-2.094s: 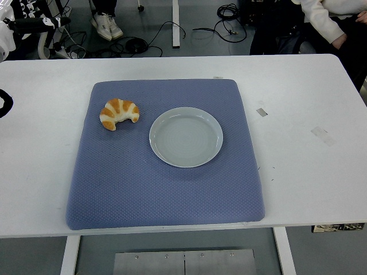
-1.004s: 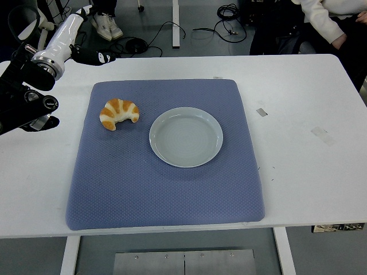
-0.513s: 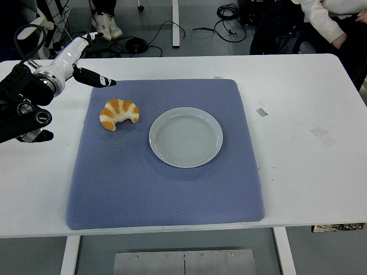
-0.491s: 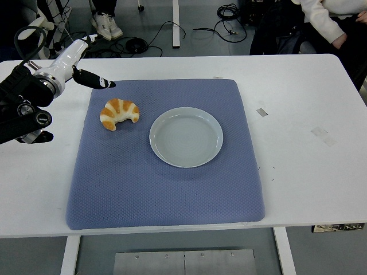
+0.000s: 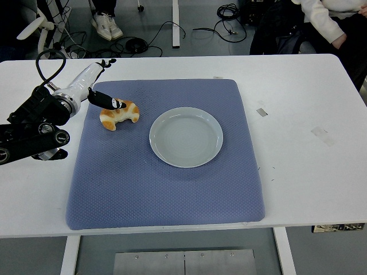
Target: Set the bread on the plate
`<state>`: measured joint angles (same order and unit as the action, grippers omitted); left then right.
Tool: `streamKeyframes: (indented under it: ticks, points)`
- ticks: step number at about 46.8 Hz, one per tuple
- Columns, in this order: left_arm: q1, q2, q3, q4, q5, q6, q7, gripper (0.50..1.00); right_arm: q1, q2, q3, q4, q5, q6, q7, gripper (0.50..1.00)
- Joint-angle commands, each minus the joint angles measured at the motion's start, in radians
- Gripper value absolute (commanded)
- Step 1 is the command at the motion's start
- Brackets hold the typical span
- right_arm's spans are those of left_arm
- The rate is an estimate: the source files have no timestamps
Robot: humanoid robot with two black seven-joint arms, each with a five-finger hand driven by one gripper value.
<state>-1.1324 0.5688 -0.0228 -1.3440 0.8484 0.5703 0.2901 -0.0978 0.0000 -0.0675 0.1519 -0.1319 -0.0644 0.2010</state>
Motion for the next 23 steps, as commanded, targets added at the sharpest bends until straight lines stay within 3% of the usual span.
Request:
streamKeyframes:
  ticks: [1,23]
  points:
    - [-0.001,0.006,0.000,-0.001,0.000,-0.004,0.006,0.975,0.000,0.000,0.000,0.000,0.000,0.000,0.000,1.000]
    - [-0.006,0.010,0.078,0.000,0.004,-0.036,0.035,0.972,0.001,0.000,0.000,0.000,0.000,0.000,0.000,1.000]
